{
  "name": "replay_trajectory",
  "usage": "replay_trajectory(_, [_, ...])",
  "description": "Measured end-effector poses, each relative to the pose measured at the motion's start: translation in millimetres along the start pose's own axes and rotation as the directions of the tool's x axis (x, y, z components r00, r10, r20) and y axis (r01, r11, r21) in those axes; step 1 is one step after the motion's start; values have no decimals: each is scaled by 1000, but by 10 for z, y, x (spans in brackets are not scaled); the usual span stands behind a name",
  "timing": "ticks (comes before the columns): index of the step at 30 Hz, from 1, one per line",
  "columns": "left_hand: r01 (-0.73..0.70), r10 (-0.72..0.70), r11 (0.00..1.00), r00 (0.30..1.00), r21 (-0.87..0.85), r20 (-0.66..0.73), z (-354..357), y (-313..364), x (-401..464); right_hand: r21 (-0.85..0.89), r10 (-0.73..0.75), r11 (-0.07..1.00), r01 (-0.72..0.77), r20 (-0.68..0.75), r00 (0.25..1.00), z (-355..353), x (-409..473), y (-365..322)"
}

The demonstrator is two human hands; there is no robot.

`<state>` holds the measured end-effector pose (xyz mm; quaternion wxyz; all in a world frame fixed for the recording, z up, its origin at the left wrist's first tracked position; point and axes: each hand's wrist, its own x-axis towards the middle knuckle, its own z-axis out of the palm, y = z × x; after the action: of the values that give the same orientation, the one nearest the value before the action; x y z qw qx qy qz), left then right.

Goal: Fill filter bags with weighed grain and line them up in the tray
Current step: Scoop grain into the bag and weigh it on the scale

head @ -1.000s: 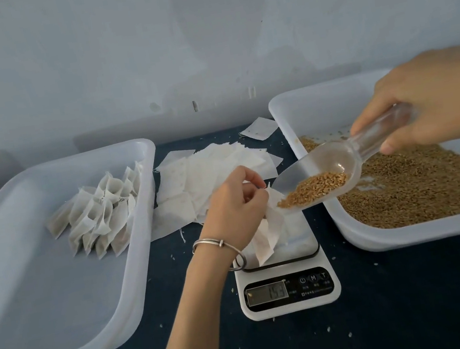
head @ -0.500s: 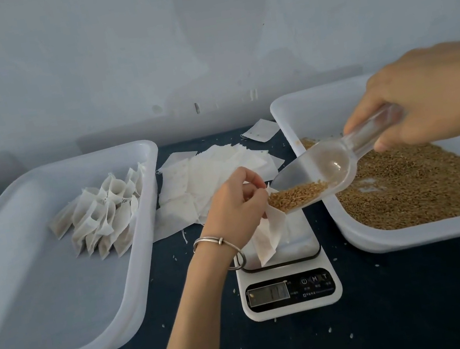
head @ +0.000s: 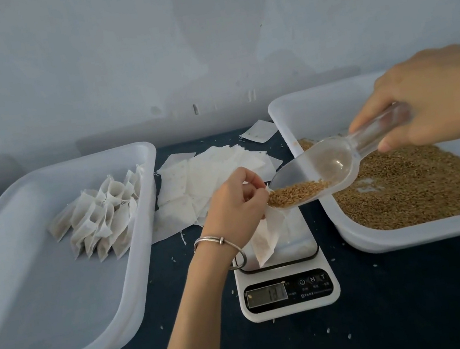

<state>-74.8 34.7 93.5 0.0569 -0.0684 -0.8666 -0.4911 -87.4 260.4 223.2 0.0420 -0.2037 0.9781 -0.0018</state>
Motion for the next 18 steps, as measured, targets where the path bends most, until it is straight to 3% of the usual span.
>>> replay_trajectory(18, [23,-23,1000,1000,-9,0,6,-43,32,-3,-40,999,40,-17,999,44,20,76])
